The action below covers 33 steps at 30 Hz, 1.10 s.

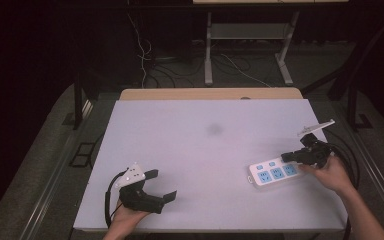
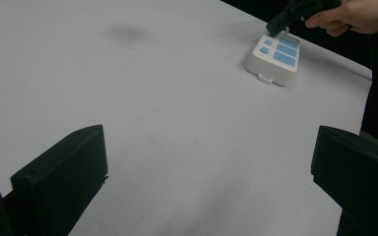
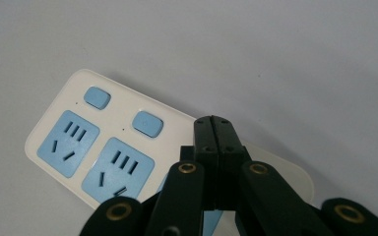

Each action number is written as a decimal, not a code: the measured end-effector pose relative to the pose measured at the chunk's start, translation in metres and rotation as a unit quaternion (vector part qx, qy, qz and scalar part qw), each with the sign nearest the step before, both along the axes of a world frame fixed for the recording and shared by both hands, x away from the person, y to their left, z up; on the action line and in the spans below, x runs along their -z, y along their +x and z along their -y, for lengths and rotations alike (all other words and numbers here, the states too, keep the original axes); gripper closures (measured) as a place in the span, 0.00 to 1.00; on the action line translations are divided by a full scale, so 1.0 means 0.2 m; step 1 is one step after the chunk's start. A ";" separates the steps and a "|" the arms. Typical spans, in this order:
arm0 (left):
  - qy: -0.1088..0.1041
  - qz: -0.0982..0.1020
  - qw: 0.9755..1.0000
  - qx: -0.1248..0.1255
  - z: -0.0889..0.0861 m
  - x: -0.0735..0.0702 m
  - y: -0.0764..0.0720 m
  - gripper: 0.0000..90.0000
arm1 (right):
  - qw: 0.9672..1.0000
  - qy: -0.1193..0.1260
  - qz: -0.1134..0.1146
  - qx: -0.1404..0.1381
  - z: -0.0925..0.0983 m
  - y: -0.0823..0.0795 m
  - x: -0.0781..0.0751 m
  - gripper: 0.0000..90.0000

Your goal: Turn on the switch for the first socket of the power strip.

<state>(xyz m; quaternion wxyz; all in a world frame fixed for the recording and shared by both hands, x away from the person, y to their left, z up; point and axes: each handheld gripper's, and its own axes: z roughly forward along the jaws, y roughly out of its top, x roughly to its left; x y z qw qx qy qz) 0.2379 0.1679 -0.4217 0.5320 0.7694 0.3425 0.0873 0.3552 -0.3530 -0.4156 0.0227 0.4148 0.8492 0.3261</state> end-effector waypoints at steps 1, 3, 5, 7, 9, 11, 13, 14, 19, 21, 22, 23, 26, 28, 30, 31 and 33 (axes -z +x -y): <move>0.000 0.000 1.000 0.000 0.00 0.00 0.00 0.00 | 1.000 -0.001 0.005 -0.001 0.00 0.00 0.00 1.00; -0.001 0.000 1.000 0.001 0.00 0.00 0.00 0.00 | 1.000 0.002 0.009 0.002 0.00 -0.01 0.01 1.00; 0.000 -0.001 1.000 0.002 0.00 0.00 0.00 0.00 | 1.000 0.004 0.013 0.002 0.00 -0.02 0.01 1.00; 0.001 -0.001 1.000 0.003 0.00 0.00 0.00 0.00 | 1.000 0.006 0.017 0.004 0.00 -0.02 0.02 1.00; 0.001 -0.001 1.000 0.002 0.00 0.00 0.00 0.00 | 1.000 0.005 0.022 0.004 0.00 -0.03 0.02 1.00; 0.001 -0.001 1.000 0.001 0.00 0.00 0.00 0.00 | 1.000 0.008 0.027 0.006 0.01 -0.03 0.02 1.00; 0.001 -0.001 1.000 0.000 0.00 0.00 0.00 0.00 | 0.999 0.012 0.028 0.008 0.01 -0.04 0.03 1.00; 0.001 -0.001 1.000 0.000 0.00 0.00 0.00 0.00 | 0.999 0.013 0.028 0.009 0.01 -0.04 0.03 1.00; 0.001 -0.001 1.000 -0.001 0.00 0.00 0.00 0.00 | 1.000 0.015 0.019 0.009 0.01 -0.02 0.02 1.00; 0.001 -0.002 1.000 -0.002 0.00 0.00 0.00 0.00 | 1.000 0.015 0.016 0.007 0.02 -0.02 0.02 1.00; 0.000 -0.002 1.000 -0.002 0.00 0.00 0.00 0.00 | 1.000 0.015 0.016 0.007 0.01 -0.02 0.02 1.00; -0.001 -0.002 1.000 -0.003 0.00 0.00 0.00 0.00 | 1.000 0.014 0.014 0.007 0.01 -0.02 0.02 1.00; -0.001 -0.002 1.000 -0.003 -0.01 0.00 0.01 0.00 | 1.000 0.018 0.006 0.007 0.02 -0.01 0.02 1.00; 0.000 -0.001 1.000 -0.002 -0.01 0.00 0.01 0.00 | 1.000 0.019 0.006 0.005 0.02 -0.01 0.01 1.00; -0.001 -0.002 1.000 -0.003 -0.01 0.00 0.01 0.00 | 1.000 0.016 0.004 0.002 0.01 -0.01 0.01 1.00; -0.001 -0.002 1.000 -0.003 -0.01 0.00 0.01 0.00 | 1.000 0.018 0.003 0.000 0.01 0.00 0.01 1.00; -0.001 -0.003 1.000 -0.004 -0.01 0.00 0.01 0.00 | 1.000 0.019 0.003 0.001 0.00 0.00 0.01 1.00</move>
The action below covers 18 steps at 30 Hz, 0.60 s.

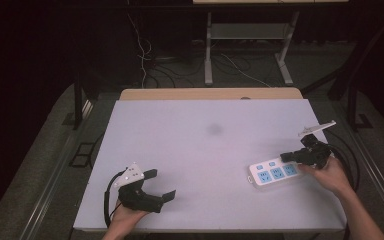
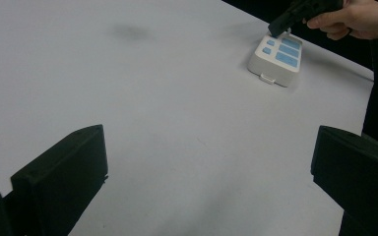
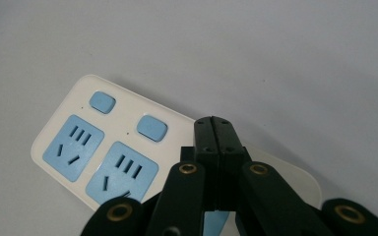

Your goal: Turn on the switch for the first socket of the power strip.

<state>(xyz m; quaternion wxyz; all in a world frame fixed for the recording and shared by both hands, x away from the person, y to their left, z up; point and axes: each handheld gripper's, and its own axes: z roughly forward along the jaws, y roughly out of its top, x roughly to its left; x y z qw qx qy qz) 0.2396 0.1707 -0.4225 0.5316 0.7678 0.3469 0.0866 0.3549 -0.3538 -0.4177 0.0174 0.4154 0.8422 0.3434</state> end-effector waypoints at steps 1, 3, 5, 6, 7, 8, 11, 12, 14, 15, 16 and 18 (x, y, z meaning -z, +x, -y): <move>-0.001 0.000 1.000 0.000 0.00 0.00 0.00 0.00 | 1.000 0.003 0.000 0.000 0.00 0.00 0.00 1.00; -0.001 0.000 1.000 0.000 0.00 0.00 0.00 0.00 | 1.000 0.005 0.000 0.001 0.00 0.00 -0.01 1.00; -0.001 0.000 1.000 -0.001 0.00 0.00 0.00 0.00 | 1.000 0.004 0.003 0.003 0.01 0.00 -0.02 1.00; -0.001 0.000 1.000 -0.001 0.00 0.00 0.00 0.00 | 1.000 0.004 0.003 0.004 0.01 0.00 -0.02 1.00; -0.002 0.000 1.000 -0.001 0.00 0.00 0.00 0.00 | 1.000 0.004 0.005 0.006 0.01 0.00 -0.03 1.00; -0.003 0.000 1.000 -0.002 0.00 0.00 0.00 0.00 | 1.000 0.005 0.005 0.007 0.01 0.00 -0.03 1.00; -0.003 0.001 1.000 -0.003 0.00 0.00 -0.01 0.00 | 1.000 0.003 0.009 0.010 0.01 -0.01 -0.06 1.00; -0.004 0.001 1.000 -0.003 0.00 0.00 -0.01 0.00 | 1.000 0.003 0.012 0.011 0.01 -0.01 -0.06 1.00; -0.005 0.001 1.000 -0.003 -0.01 -0.01 -0.01 0.00 | 1.000 0.002 0.015 0.015 0.01 -0.01 -0.08 1.00; -0.006 0.002 1.000 -0.003 -0.01 -0.01 -0.01 0.00 | 1.000 0.002 0.017 0.016 0.01 -0.01 -0.09 1.00; -0.006 0.002 1.000 -0.003 -0.01 -0.01 -0.01 0.00 | 1.000 0.001 0.017 0.018 0.01 -0.01 -0.10 1.00; -0.008 0.002 1.000 -0.003 -0.01 -0.01 -0.01 0.00 | 1.000 0.001 0.018 0.022 0.01 -0.02 -0.11 1.00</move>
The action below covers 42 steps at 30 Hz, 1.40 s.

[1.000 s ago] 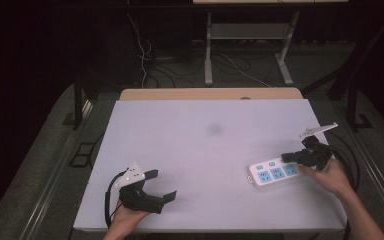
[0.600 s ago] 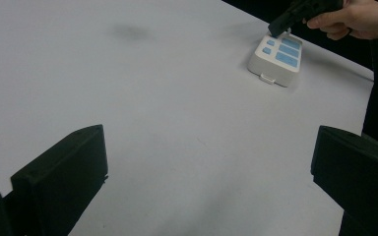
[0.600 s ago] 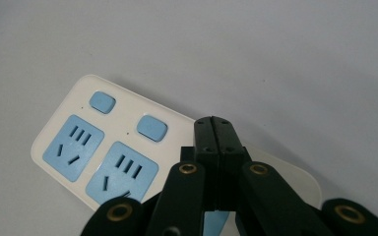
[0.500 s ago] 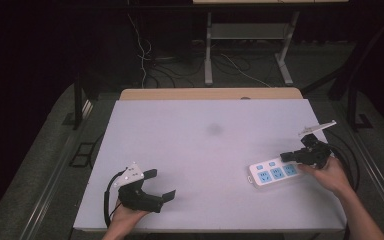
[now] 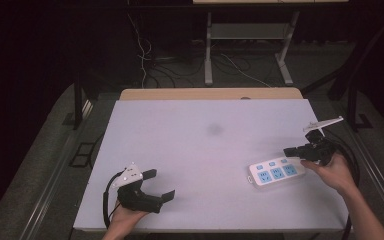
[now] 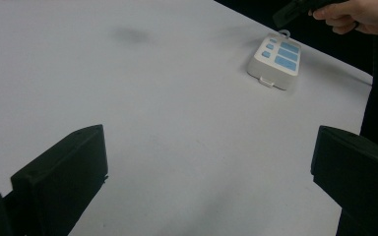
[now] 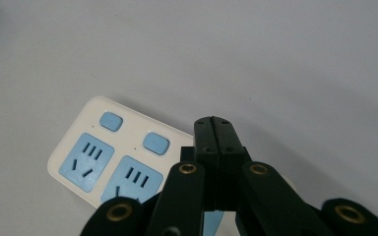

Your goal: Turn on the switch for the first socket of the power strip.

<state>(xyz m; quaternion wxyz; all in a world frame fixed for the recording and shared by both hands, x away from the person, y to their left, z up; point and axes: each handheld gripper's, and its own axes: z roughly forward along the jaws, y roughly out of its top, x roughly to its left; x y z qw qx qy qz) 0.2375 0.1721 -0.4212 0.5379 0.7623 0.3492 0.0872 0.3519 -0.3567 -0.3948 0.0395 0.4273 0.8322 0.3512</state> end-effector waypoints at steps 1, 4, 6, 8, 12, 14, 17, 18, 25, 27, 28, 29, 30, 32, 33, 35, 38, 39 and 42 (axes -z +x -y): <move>0.000 0.000 1.000 0.000 0.00 0.00 0.00 0.00 | 1.000 0.000 0.002 0.002 0.00 0.00 -0.01 1.00; -0.001 0.000 1.000 0.000 0.00 0.00 0.00 0.00 | 1.000 0.002 0.005 0.009 0.01 0.00 -0.05 1.00; -0.001 0.000 1.000 -0.001 0.00 0.00 0.00 0.00 | 1.000 0.003 0.005 0.012 0.01 0.00 -0.05 1.00; -0.002 0.001 1.000 -0.001 0.00 0.00 0.00 0.00 | 1.000 0.003 0.006 0.016 0.01 0.00 -0.07 1.00; -0.005 0.000 1.000 -0.003 -0.01 0.00 0.00 0.00 | 1.000 0.004 0.008 0.026 0.02 -0.01 -0.09 1.00; -0.005 0.000 1.000 -0.003 -0.01 0.00 0.00 0.00 | 0.999 0.005 0.010 0.031 0.02 -0.02 -0.10 1.00; -0.005 0.001 1.000 -0.003 -0.01 0.00 0.00 0.00 | 0.999 0.010 0.014 0.042 0.02 -0.05 -0.12 1.00; -0.005 0.000 1.000 -0.003 -0.01 0.00 0.00 0.00 | 0.999 0.012 0.015 0.044 0.02 -0.06 -0.13 1.00; -0.005 0.002 1.000 0.001 0.00 0.00 0.00 0.00 | 0.998 0.025 0.022 0.050 0.00 -0.12 -0.15 1.00; -0.005 0.002 1.000 0.000 0.00 0.00 0.00 0.00 | 0.998 0.036 0.022 0.054 0.00 -0.14 -0.15 1.00; -0.005 0.002 1.000 0.000 0.00 0.00 0.00 0.00 | 0.997 0.042 0.023 0.055 0.00 -0.16 -0.15 1.00; -0.006 0.001 1.000 -0.001 0.00 0.00 0.00 0.00 | 0.997 0.049 0.025 0.057 -0.01 -0.18 -0.14 1.00; -0.006 0.001 1.000 -0.001 -0.01 0.00 0.00 0.00 | 0.997 0.049 0.025 0.057 -0.01 -0.18 -0.14 1.00; -0.005 0.001 1.000 -0.001 -0.01 0.00 0.00 0.00 | 0.996 0.058 0.025 0.061 -0.01 -0.20 -0.13 0.99; -0.005 0.001 1.000 0.000 -0.01 0.00 0.00 0.00 | 0.996 0.061 0.026 0.065 -0.01 -0.21 -0.13 0.97; -0.004 0.001 1.000 0.000 0.00 0.00 0.00 0.00 | 0.994 0.076 0.027 0.073 -0.01 -0.23 -0.13 0.93; -0.004 0.001 1.000 -0.001 0.00 0.00 0.00 0.00 | 0.992 0.100 0.030 0.075 -0.02 -0.28 -0.11 0.81; -0.004 0.001 1.000 -0.001 -0.01 0.00 0.00 0.00 | 0.992 0.100 0.030 0.075 -0.02 -0.28 -0.11 0.81; -0.004 0.001 1.000 -0.001 -0.01 0.00 0.00 0.00 | 0.990 0.112 0.041 0.073 -0.04 -0.32 -0.10 0.63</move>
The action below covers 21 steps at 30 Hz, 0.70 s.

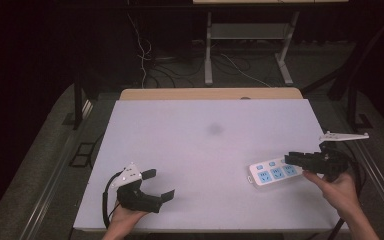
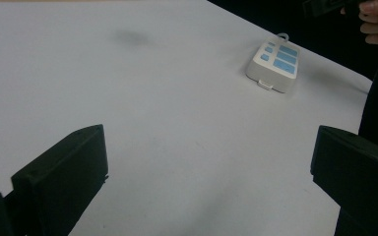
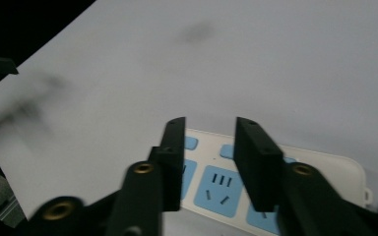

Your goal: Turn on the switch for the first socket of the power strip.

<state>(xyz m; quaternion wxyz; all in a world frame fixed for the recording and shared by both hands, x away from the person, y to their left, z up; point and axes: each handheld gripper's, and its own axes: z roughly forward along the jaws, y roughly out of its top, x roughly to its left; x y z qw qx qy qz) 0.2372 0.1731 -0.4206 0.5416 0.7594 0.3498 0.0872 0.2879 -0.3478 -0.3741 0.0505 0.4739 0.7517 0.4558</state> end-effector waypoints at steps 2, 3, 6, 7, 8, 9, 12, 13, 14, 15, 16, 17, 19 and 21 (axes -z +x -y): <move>0.000 0.000 1.000 0.000 0.00 0.00 0.00 0.00 | 1.000 0.001 0.009 0.001 -0.02 -0.02 0.00 0.49; 0.000 0.000 1.000 0.000 0.00 0.00 0.00 0.00 | 1.000 0.001 0.013 0.002 -0.03 -0.03 0.01 0.41; 0.001 0.000 1.000 0.001 0.00 0.00 0.00 0.00 | 1.000 0.006 0.024 0.000 -0.05 -0.06 0.02 0.19; 0.001 0.000 1.000 0.001 0.00 0.00 0.00 0.00 | 1.000 0.004 0.026 0.000 -0.06 -0.07 0.02 0.11; 0.000 0.000 1.000 0.000 0.00 0.00 0.00 0.00 | 1.000 0.004 0.031 -0.001 -0.07 -0.08 0.02 0.10; 0.000 0.000 1.000 0.000 0.00 0.00 0.00 0.00 | 0.999 0.005 0.039 0.000 -0.08 -0.10 0.03 0.06; 0.002 0.000 1.000 0.001 0.00 0.00 0.00 0.00 | 0.999 0.010 0.037 -0.010 -0.11 -0.12 0.05 0.00; 0.002 0.000 1.000 0.001 0.00 0.00 0.00 0.00 | 0.999 0.013 0.037 -0.013 -0.12 -0.13 0.06 0.00; 0.002 0.000 1.000 0.002 0.00 0.00 0.00 0.00 | 0.999 0.016 0.038 -0.014 -0.13 -0.14 0.07 0.00; 0.002 0.001 1.000 0.002 0.00 0.00 0.00 0.00 | 0.999 0.018 0.039 -0.017 -0.14 -0.14 0.08 0.00; 0.001 0.001 1.000 0.001 0.00 0.00 0.00 0.00 | 0.999 0.020 0.040 -0.018 -0.14 -0.15 0.09 0.00; 0.001 0.000 1.000 0.001 0.00 0.00 0.00 0.00 | 0.999 0.022 0.039 -0.019 -0.15 -0.16 0.10 0.00; 0.001 0.000 1.000 0.001 0.00 0.00 0.00 0.00 | 0.999 0.025 0.038 -0.022 -0.16 -0.17 0.12 0.00; 0.001 0.000 1.000 0.001 0.00 0.00 0.00 0.00 | 0.999 0.024 0.039 -0.024 -0.17 -0.18 0.14 0.00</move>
